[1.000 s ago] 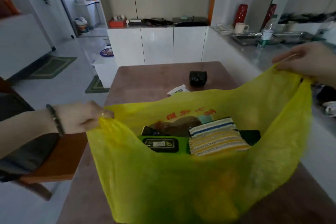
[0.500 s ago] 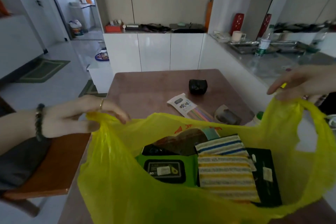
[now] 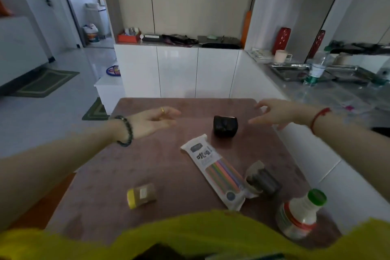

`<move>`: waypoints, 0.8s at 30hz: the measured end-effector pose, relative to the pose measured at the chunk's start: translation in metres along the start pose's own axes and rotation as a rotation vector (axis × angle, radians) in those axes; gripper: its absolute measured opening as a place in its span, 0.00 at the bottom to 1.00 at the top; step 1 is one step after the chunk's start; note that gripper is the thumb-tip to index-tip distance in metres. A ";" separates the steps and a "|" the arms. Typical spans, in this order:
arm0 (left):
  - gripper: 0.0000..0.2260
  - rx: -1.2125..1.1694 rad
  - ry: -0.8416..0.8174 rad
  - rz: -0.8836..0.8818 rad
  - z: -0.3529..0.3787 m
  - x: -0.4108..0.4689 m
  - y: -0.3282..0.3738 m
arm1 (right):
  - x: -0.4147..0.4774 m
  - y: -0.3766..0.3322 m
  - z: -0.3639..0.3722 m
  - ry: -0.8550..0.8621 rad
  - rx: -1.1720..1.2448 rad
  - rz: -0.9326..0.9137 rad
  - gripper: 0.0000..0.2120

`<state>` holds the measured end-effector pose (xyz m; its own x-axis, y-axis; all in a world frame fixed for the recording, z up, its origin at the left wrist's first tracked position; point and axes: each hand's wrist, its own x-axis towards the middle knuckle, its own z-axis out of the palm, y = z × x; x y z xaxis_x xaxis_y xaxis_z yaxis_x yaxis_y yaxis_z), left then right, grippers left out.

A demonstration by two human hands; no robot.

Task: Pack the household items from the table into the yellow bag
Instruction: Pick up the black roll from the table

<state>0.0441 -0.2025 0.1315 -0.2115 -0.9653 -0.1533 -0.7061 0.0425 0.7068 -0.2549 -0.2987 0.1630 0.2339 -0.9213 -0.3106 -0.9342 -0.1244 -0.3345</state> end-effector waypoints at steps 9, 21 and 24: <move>0.20 -0.083 0.010 -0.216 0.059 0.174 -0.052 | 0.197 0.023 0.090 -0.051 0.213 0.122 0.47; 0.24 -0.439 -0.036 -0.384 0.118 0.228 -0.099 | 0.267 0.028 0.162 0.244 0.379 0.225 0.43; 0.27 -0.454 -0.010 -0.372 0.100 0.206 -0.081 | 0.230 0.019 0.139 0.254 0.386 0.068 0.41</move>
<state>-0.0105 -0.3791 -0.0264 -0.0131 -0.8915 -0.4528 -0.3749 -0.4154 0.8288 -0.1815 -0.4619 -0.0391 0.0569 -0.9896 -0.1319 -0.7650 0.0416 -0.6426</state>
